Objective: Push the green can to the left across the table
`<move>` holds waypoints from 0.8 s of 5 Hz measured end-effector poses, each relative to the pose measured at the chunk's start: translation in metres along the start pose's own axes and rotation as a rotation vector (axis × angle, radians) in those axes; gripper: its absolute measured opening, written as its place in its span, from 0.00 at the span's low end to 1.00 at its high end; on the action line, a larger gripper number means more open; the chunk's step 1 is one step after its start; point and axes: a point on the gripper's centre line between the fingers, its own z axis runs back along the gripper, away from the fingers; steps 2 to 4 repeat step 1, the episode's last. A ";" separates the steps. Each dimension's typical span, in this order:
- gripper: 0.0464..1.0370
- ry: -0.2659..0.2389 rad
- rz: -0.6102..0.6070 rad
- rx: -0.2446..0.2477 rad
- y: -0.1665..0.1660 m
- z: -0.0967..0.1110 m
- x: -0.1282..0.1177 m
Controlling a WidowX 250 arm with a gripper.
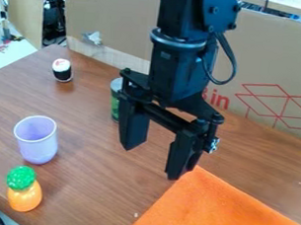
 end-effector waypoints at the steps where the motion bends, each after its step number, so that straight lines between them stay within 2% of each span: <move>1: 0.96 0.000 0.000 0.000 0.000 0.000 0.000; 4: 0.96 0.000 0.000 0.000 0.000 0.000 0.000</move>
